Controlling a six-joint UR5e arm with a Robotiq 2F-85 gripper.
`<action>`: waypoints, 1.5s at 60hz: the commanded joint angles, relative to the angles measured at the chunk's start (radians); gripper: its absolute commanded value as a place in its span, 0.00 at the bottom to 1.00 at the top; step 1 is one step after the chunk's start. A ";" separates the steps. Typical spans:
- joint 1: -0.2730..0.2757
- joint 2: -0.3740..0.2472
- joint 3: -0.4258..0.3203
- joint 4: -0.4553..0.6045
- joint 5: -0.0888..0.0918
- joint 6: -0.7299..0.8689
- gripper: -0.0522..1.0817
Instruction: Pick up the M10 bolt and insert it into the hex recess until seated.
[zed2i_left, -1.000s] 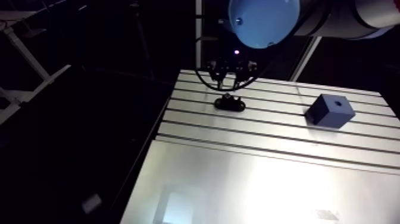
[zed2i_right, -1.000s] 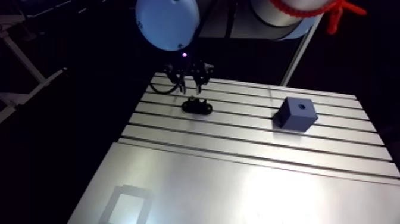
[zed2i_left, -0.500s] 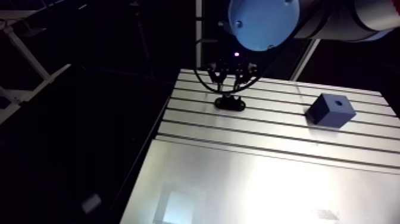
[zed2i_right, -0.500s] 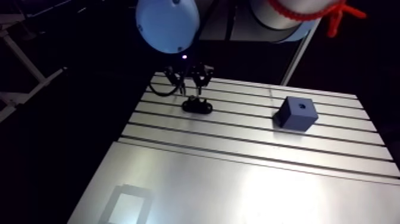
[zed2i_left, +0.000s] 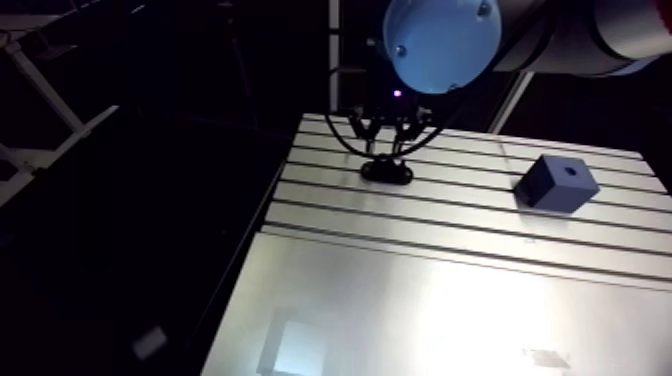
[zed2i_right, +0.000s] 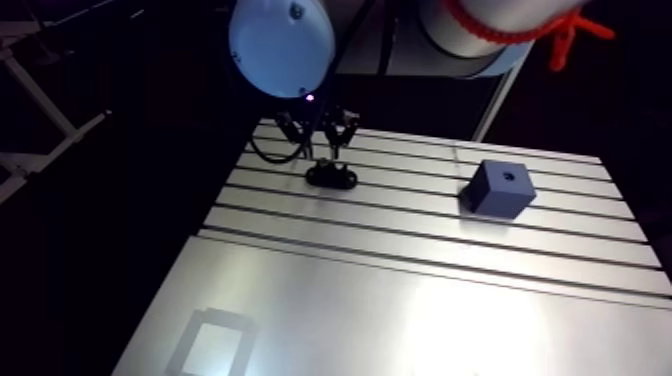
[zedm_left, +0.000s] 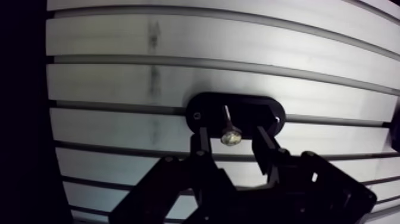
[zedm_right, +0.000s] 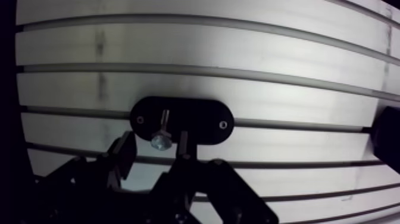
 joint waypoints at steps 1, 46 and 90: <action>0.000 0.004 0.004 -0.003 -0.001 0.024 0.50; 0.005 0.004 0.021 -0.048 -0.001 0.102 0.49; 0.005 0.002 0.021 -0.046 -0.006 0.095 0.50</action>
